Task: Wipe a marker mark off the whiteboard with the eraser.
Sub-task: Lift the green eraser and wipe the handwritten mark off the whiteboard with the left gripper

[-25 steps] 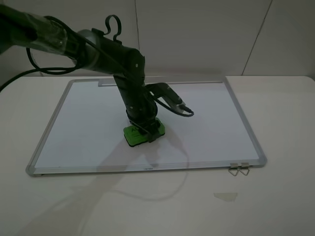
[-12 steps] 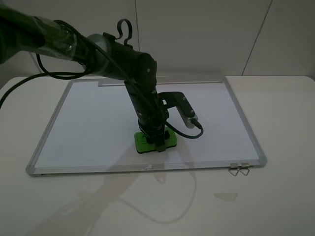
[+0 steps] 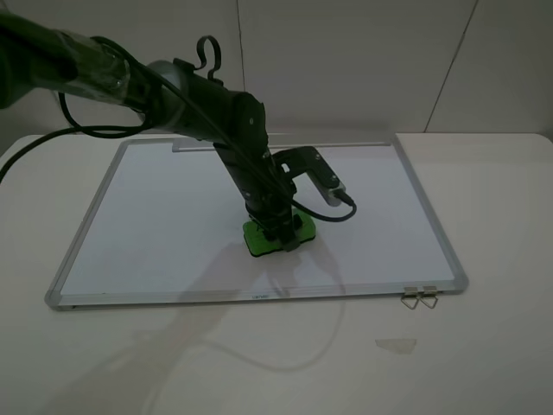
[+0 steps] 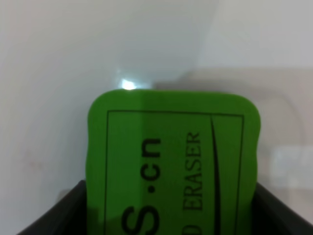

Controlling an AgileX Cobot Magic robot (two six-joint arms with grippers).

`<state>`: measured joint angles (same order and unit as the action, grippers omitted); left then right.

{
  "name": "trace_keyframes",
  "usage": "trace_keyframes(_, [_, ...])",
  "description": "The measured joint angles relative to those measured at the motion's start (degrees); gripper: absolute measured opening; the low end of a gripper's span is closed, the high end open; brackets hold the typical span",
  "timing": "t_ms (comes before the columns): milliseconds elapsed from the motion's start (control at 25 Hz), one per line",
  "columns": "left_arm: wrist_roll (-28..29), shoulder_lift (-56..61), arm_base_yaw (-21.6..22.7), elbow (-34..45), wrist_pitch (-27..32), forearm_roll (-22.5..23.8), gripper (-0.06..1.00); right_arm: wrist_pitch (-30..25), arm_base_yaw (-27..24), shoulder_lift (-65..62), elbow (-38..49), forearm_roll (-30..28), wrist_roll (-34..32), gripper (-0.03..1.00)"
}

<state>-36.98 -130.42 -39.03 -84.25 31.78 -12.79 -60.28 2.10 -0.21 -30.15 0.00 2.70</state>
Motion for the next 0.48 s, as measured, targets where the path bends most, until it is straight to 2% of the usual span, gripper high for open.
trace_keyframes(240, [0.4, -1.5, 4.6, -0.6, -1.5, -1.0, 0.59, 0.0, 0.0, 0.0, 0.0, 0.0, 0.0, 0.82])
trace_keyframes(480, [0.5, -2.1, 6.7, -1.1, -1.2, -1.3, 0.59, 0.0, 0.0, 0.0, 0.0, 0.0, 0.0, 0.82])
